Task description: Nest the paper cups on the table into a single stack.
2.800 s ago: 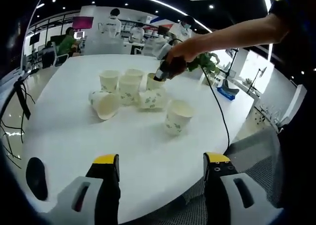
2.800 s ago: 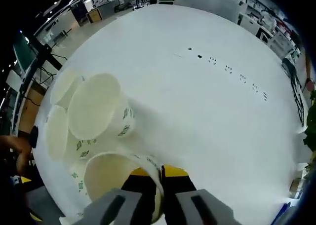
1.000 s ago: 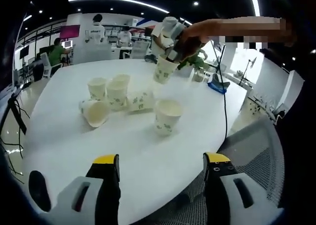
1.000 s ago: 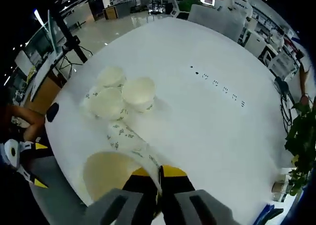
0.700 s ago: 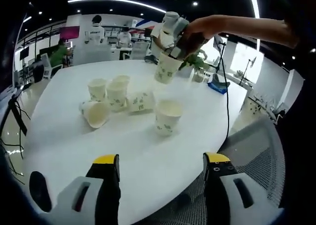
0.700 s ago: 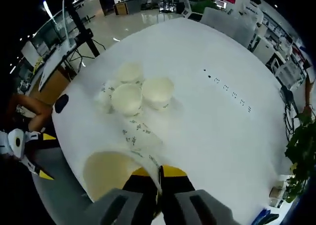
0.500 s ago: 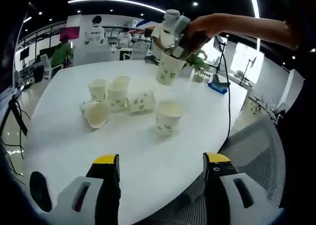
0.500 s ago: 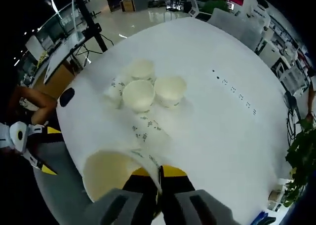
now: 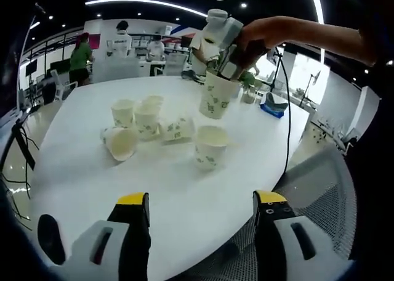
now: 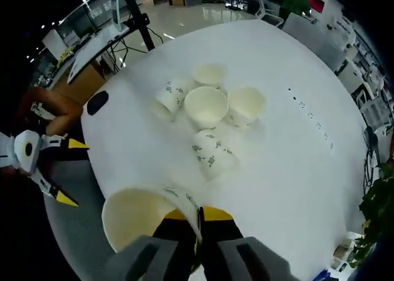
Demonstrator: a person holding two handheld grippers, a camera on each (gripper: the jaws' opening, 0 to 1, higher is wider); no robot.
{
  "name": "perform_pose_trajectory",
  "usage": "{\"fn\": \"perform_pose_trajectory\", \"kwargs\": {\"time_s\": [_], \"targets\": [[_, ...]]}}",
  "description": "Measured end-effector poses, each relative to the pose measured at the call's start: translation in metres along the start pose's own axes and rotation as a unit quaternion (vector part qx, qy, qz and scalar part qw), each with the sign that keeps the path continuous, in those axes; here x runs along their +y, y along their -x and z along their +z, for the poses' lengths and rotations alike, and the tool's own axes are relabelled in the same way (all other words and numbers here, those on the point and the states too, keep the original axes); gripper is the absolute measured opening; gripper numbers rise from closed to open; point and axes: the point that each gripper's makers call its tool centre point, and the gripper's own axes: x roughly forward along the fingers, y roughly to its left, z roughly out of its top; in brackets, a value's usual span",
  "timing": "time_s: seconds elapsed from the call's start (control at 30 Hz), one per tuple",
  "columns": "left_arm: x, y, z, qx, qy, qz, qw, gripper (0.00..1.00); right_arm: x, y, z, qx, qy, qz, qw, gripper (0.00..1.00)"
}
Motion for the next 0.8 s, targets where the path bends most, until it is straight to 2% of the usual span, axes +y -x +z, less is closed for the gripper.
{"fn": "perform_pose_trajectory", "kwargs": {"time_s": [0.5, 0.6, 0.8], "targets": [[0.0, -0.001, 0.0, -0.001, -0.001, -0.002, 1.0, 0.67, 0.023, -0.016, -0.002, 0.022, 0.026, 0.018, 0.9993, 0.0], [0.0, -0.001, 0.0, -0.002, 0.0, -0.002, 1.0, 0.67, 0.022, -0.025, -0.002, 0.028, 0.03, 0.017, 0.999, 0.0], [0.002, -0.002, -0.001, -0.003, 0.001, -0.002, 1.0, 0.67, 0.024, -0.028, -0.006, 0.034, 0.032, 0.014, 0.9988, 0.0]]}}
